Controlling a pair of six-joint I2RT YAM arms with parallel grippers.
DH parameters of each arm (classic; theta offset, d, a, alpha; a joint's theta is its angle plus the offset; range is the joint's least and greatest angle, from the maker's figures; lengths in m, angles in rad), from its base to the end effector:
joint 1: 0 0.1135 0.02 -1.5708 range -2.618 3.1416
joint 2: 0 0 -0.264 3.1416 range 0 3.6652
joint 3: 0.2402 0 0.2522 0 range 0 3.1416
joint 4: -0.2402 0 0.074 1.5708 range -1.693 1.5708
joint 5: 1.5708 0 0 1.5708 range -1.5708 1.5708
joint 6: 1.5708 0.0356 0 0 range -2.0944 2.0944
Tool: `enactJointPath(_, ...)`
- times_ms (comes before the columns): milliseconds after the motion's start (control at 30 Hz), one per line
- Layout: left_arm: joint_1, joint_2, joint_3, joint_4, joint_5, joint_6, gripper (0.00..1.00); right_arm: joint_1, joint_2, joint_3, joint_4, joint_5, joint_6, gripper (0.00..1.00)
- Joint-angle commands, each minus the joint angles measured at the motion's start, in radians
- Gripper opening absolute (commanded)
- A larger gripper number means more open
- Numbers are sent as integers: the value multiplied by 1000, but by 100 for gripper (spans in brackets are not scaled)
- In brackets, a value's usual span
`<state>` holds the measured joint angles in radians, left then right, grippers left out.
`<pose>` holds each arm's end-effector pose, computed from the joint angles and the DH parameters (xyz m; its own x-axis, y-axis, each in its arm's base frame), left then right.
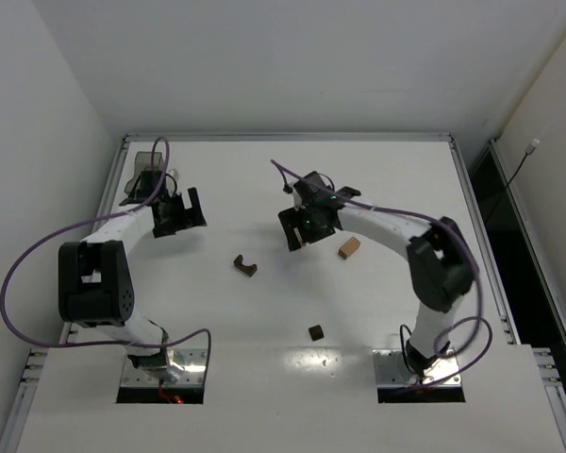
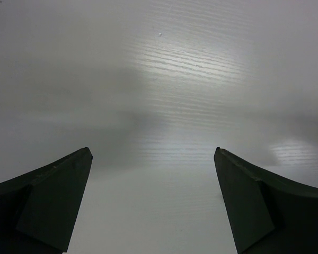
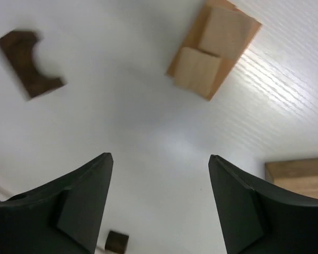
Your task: Build the wood block tower
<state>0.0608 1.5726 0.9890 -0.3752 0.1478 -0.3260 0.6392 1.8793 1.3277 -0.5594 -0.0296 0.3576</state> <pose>0.3204 0.0143 0.2032 -0.7818 -0.3649 -0.5056 -0.2386 0.9242 -0.2982 0.3115 0.2328 0.1896 -0.8861 -0.2227 -0.4064 -0.3167 0.9313 0.1802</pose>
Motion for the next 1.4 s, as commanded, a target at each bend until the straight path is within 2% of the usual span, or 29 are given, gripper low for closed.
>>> enactJointPath(0,14,-49,-32,31,38,15,100,20,-238,-111,160,-172,-205,71)
enactJointPath(100,14,-49,-32,32,47,15,100,30,-295,-160,110,-173,-323,73)
enactJointPath(167,14,-49,-32,32,56,15,100,21,-308,-221,101,-57,-354,75)
enactJointPath(300,14,-49,-13,32,94,38,100,-42,-293,-272,59,-6,-431,78)
enactJointPath(433,-73,-88,-26,13,105,119,97,-78,-348,-347,93,20,-453,81)
enactJointPath(667,-318,-114,-32,-39,107,277,91,-98,-362,-387,128,57,-486,82)
enactJointPath(767,-369,-114,-32,-39,93,304,91,-118,-362,-387,137,66,-515,82)
enactJointPath(900,-378,-123,-41,-39,104,304,91,-156,-387,-426,228,135,-626,82)
enactJointPath(1033,-378,-105,-10,-39,95,304,91,-220,-263,-342,191,198,-637,82)
enactJointPath(1367,-378,-95,-10,-39,65,295,91,-315,-111,-173,72,-94,-625,83)
